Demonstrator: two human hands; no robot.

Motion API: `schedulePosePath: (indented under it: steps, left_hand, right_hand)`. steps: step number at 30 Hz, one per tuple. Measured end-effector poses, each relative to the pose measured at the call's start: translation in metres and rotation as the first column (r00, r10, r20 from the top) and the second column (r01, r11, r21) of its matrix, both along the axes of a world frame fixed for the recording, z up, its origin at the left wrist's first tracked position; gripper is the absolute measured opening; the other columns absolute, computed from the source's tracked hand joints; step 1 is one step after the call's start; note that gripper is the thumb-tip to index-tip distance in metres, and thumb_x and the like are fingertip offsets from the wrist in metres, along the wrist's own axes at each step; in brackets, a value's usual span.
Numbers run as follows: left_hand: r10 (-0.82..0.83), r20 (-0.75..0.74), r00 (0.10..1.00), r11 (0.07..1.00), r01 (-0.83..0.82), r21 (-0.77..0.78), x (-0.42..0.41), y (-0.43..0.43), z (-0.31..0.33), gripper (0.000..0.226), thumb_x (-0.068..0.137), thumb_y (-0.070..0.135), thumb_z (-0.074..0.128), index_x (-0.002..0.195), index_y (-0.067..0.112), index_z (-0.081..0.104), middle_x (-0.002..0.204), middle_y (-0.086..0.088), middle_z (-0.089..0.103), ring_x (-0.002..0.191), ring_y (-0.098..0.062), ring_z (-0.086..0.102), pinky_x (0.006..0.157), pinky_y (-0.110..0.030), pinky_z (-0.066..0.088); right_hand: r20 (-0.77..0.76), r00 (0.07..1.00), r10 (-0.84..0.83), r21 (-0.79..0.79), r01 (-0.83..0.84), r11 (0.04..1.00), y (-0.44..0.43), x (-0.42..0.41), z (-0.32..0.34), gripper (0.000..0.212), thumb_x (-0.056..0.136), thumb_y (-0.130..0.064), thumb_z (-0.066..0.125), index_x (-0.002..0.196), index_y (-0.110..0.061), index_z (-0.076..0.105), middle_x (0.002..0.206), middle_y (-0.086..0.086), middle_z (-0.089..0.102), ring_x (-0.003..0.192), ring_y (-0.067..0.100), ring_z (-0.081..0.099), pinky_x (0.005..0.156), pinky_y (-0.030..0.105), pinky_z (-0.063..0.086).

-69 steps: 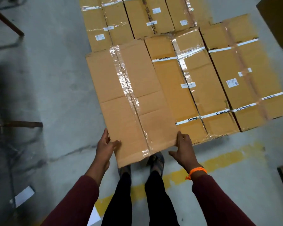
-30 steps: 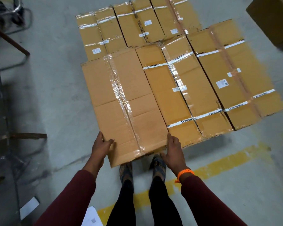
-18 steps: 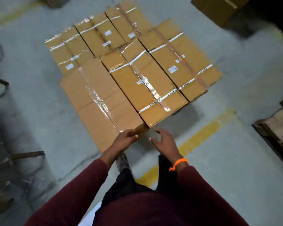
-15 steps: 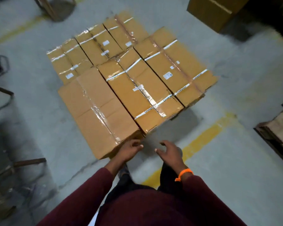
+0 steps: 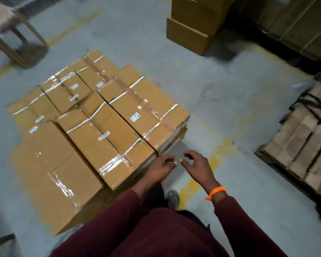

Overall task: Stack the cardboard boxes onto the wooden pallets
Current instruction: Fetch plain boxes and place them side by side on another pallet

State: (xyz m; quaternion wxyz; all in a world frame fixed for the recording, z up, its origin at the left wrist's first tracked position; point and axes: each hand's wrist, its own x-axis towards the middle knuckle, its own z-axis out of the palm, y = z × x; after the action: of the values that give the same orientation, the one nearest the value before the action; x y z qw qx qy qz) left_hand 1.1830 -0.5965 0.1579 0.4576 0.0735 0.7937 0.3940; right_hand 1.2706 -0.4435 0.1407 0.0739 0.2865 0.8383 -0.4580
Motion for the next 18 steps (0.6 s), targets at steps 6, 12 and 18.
schedulePosePath:
  steps: [6,12,18]
  left_hand:
    - [0.038,-0.099,0.994,0.999,-0.035,0.034,-0.068,0.103,0.005,0.03,0.095,0.023,0.066,0.125,0.016,0.069,0.12,0.005,0.07,0.112,-0.012,0.064,0.095,-0.024,0.045]
    - [0.02,-0.089,0.996,0.992,-0.009,0.126,-0.17,0.242,-0.001,0.031,0.094,0.024,0.068,0.125,0.019,0.069,0.123,0.001,0.071,0.112,-0.013,0.066,0.103,-0.031,0.049]
    - [-0.022,-0.094,0.995,0.982,0.039,0.183,-0.267,0.381,0.019,0.024,0.094,0.029,0.068,0.117,0.026,0.071,0.115,0.008,0.072,0.111,-0.01,0.065,0.101,-0.028,0.048]
  right_hand:
    - [-0.032,0.99,-0.136,-0.057,0.134,0.989,0.091,-0.045,0.002,0.032,0.09,-0.024,0.075,0.121,-0.017,0.069,0.121,-0.002,0.072,0.113,0.011,0.064,0.084,0.012,0.043]
    - [-0.055,0.988,-0.142,-0.011,0.141,0.99,0.223,-0.126,0.015,0.032,0.091,-0.026,0.075,0.121,-0.019,0.07,0.12,-0.005,0.071,0.112,0.007,0.064,0.089,0.018,0.048]
    - [-0.081,0.987,-0.137,0.07,0.142,0.987,0.361,-0.206,0.055,0.029,0.09,-0.029,0.076,0.118,-0.022,0.07,0.115,-0.01,0.071,0.11,0.004,0.064,0.096,0.031,0.053]
